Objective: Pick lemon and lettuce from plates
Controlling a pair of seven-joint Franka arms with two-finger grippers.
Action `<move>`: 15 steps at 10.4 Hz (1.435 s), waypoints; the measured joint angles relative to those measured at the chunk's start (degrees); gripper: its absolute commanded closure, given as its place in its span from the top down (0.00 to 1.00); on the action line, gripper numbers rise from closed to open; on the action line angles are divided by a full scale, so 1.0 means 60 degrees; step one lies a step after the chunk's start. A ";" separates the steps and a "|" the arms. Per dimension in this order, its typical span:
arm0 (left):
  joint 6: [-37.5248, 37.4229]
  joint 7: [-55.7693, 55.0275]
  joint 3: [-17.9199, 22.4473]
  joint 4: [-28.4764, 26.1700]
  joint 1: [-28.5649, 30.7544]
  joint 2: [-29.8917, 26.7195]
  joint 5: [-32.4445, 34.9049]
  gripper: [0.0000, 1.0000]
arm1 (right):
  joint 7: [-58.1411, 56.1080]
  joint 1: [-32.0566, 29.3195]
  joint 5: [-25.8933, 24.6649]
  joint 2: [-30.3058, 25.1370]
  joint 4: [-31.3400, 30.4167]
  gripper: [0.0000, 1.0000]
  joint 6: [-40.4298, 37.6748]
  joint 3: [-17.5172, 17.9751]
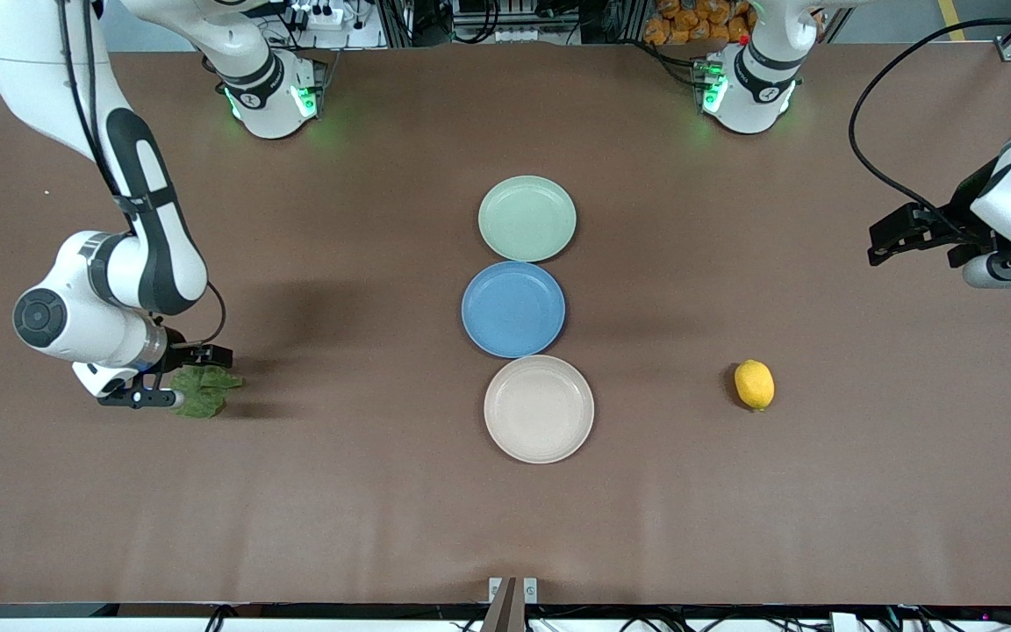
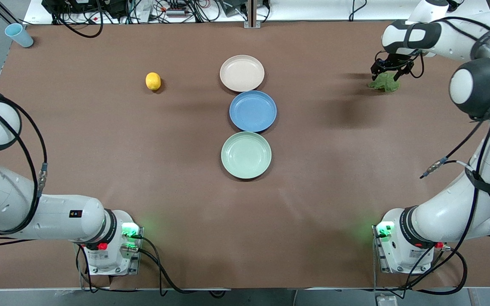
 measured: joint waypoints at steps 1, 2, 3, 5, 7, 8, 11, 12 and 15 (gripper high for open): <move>0.0000 0.0000 0.0000 -0.0006 0.0008 0.0023 0.0000 1.00 | 0.0009 -0.0477 -0.0139 -0.0353 -0.0242 1.00 -0.0034 0.0479; 0.0000 0.0000 0.0000 -0.0009 0.0013 0.0039 0.0000 1.00 | 0.0087 -0.0846 -0.0364 -0.0722 -0.0499 1.00 -0.0072 0.0775; 0.0000 0.0000 0.0000 -0.0010 0.0018 0.0046 0.0000 1.00 | 0.0287 -0.1073 -0.0593 -0.1100 -0.0794 1.00 -0.0132 0.0957; 0.0000 0.0000 0.0005 -0.0009 0.0037 0.0047 0.0000 1.00 | 0.0673 -0.1618 -0.0821 -0.1798 -0.1430 1.00 -0.0395 0.1688; 0.0000 0.0001 0.0009 -0.0007 0.0068 0.0047 0.0000 1.00 | 0.1055 -0.1881 -0.0950 -0.2557 -0.2175 1.00 -0.0668 0.2128; 0.0000 0.0001 0.0009 -0.0005 0.0073 0.0048 0.0000 1.00 | 0.1165 -0.1888 -0.1003 -0.2852 -0.2482 1.00 -0.0743 0.2169; 0.0000 0.0001 0.0010 -0.0007 0.0076 0.0049 0.0000 1.00 | 0.1416 -0.1815 -0.1081 -0.3227 -0.3030 1.00 -0.0756 0.2260; 0.0000 0.0001 0.0010 -0.0008 0.0076 0.0050 0.0000 1.00 | 0.1630 -0.1688 -0.1109 -0.3315 -0.3162 1.00 -0.0757 0.2291; 0.0000 0.0001 0.0010 -0.0008 0.0077 0.0051 0.0000 1.00 | 0.2008 -0.1258 -0.1139 -0.3507 -0.3254 1.00 -0.0764 0.2074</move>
